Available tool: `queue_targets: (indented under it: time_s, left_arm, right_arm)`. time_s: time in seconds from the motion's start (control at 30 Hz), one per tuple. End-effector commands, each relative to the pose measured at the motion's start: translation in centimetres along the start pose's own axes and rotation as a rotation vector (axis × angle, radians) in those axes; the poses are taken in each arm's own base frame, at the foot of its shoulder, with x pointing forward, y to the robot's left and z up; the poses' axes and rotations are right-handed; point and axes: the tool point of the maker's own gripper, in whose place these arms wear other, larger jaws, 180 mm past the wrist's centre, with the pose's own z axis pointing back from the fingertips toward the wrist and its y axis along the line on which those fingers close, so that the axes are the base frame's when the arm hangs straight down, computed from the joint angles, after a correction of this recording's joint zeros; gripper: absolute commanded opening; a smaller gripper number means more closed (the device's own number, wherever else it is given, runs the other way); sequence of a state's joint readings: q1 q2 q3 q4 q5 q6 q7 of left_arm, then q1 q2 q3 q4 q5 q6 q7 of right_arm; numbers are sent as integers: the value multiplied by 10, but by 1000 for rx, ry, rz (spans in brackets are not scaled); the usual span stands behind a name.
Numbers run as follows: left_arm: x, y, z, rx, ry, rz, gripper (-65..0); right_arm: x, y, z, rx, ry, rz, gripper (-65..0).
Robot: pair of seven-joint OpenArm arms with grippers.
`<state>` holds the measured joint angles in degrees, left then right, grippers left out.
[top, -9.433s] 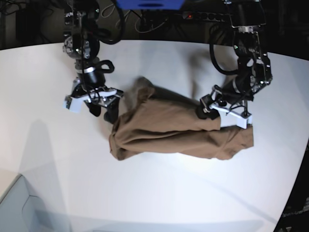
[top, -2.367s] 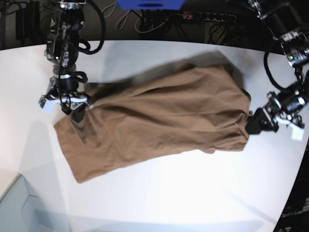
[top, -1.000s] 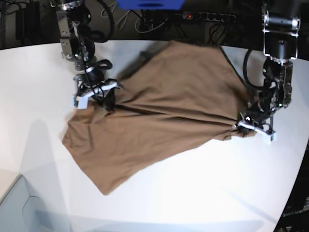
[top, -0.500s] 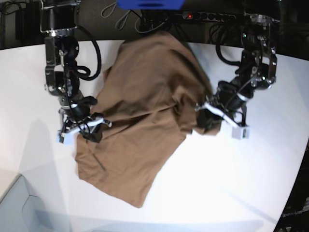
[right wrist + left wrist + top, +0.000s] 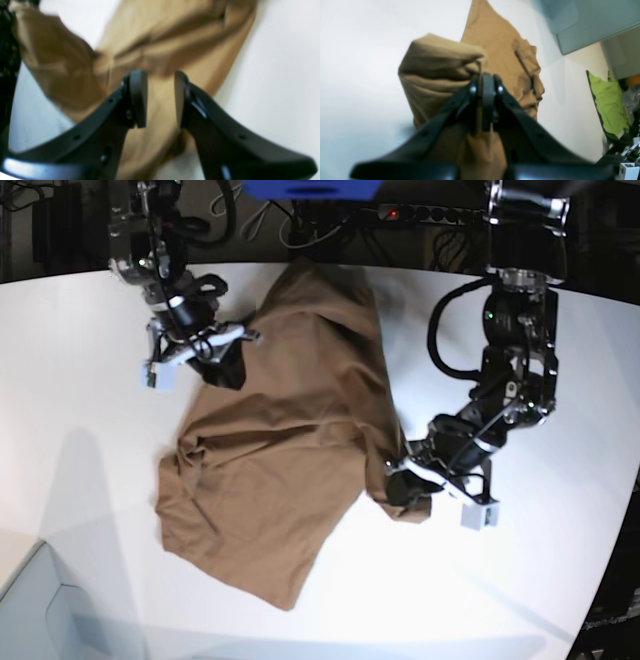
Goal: Layout the t-shirt on the table in an organized manner, then fold the t-shirt properly
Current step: 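Grasp the t-shirt with both grippers and pull it toward the robot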
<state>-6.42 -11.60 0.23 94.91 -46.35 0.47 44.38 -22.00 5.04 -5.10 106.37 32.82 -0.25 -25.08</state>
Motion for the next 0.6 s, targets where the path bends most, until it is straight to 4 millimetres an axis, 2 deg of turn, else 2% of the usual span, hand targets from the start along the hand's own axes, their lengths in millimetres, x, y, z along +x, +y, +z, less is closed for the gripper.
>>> queue_targets:
  time_s: [0.0,0.13,0.17,0.3,0.37,0.43,0.57]
  left_arm:
    - [12,-3,2,-13,-36,-10,-644]
    - [-16,17,9,35,21,8,-622]
    - [-21,23,12,45,35,11,-596]
    - [-42,39,23,83,80,18,-420]
    - [-40,53,33,117,67,28,-404]
    - [-30,59,42,135,30,36,-406]
    - [3,52,55,126,-85,33,-406]
  right_arm:
    - [8,12,1,35,-39,3,-484]
    - [-12,40,0,108,14,9,-484]
    - [-16,46,-1,123,24,11,-484]
    - [-35,56,-9,153,78,15,-484]
    - [-50,61,-15,167,120,19,-484]
    - [-62,67,-18,182,152,24,-484]
    - [-72,76,-21,208,180,35,-484]
